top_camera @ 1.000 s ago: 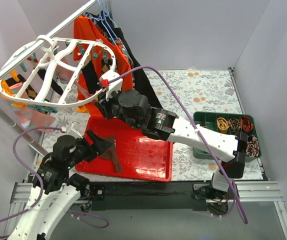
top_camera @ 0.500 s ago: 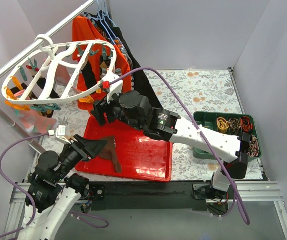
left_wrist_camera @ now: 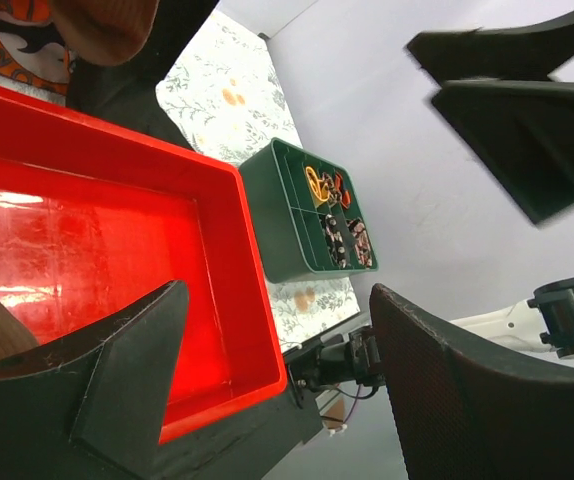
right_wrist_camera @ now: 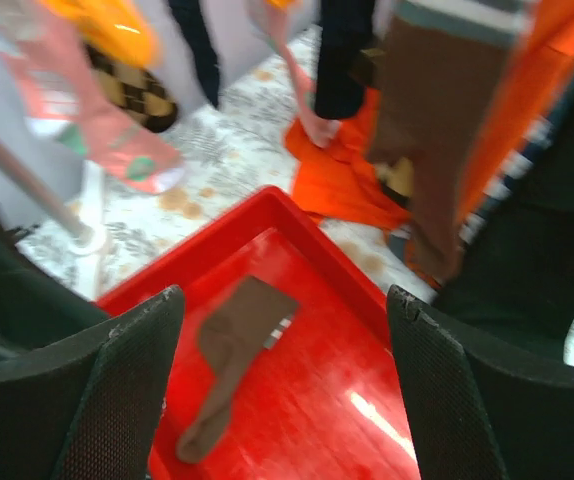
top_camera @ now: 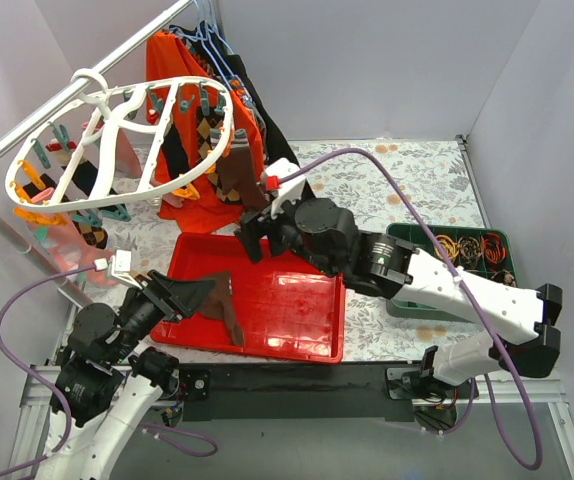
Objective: Remove the socks clipped to the hanger
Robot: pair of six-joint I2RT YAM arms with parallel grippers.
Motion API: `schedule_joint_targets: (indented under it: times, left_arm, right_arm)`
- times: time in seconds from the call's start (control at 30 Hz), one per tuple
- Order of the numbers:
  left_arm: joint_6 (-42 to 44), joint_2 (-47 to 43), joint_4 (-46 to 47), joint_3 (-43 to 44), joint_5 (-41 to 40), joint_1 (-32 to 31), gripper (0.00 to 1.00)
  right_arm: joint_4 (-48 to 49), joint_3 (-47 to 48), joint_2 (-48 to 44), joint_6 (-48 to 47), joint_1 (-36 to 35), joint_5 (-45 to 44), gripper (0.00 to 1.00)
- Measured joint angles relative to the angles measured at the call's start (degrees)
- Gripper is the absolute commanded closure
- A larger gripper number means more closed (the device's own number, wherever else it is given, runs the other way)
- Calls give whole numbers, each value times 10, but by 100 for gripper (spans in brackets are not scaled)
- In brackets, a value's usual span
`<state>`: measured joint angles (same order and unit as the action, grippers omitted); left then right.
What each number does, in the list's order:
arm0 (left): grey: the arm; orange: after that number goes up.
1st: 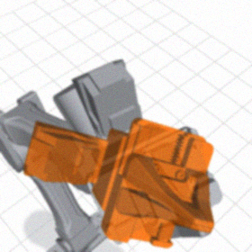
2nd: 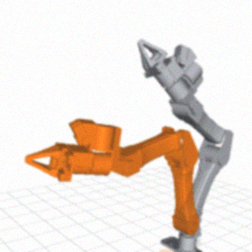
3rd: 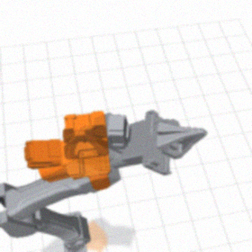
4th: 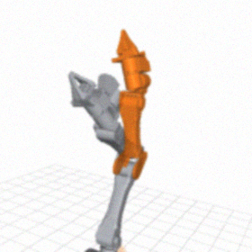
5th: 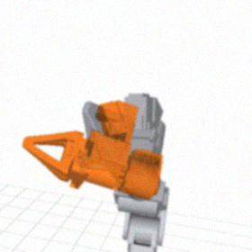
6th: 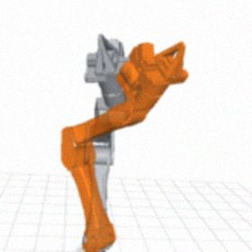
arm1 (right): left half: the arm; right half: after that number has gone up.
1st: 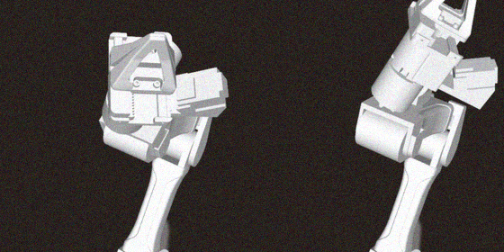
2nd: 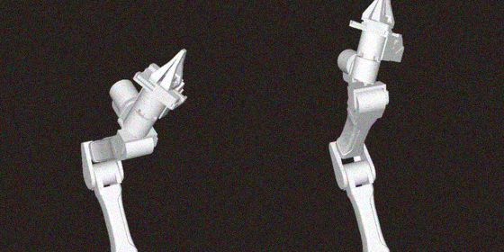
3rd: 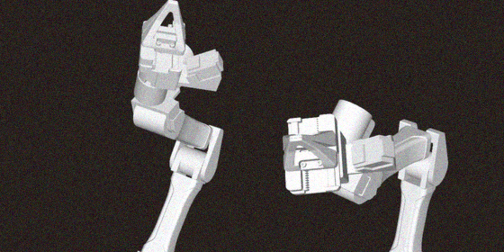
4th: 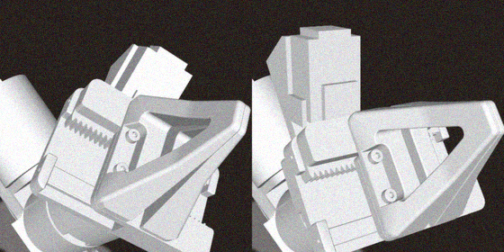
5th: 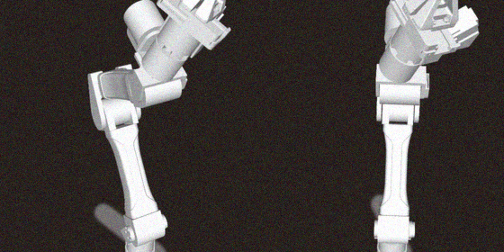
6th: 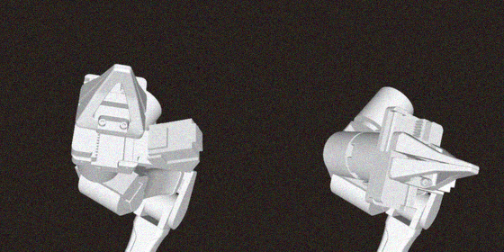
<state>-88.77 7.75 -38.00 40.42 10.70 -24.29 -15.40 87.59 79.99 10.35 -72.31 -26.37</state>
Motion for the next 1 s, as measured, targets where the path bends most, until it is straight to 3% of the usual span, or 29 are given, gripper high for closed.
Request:
schedule_joint_targets:
  times: [0.27, 0.43, 0.73, 1.0]
  left_arm:
    - [40, 39, -8, 60, 14, 0, 28]
    - [55, 55, -10, 86, 29, 0, 28]
    - [36, 60, -14, 60, 48, 0, 26]
    - [18, 99, -48, 64, 42, 0, 22]
  right_arm:
    - [2, -94, -51, 30, 140, 30, 15]
    - [2, -118, -43, 32, 185, 73, 14]
    - [34, -108, 29, 15, 248, 181, 12]
    - [41, -36, 139, -9, 295, 282, 12]
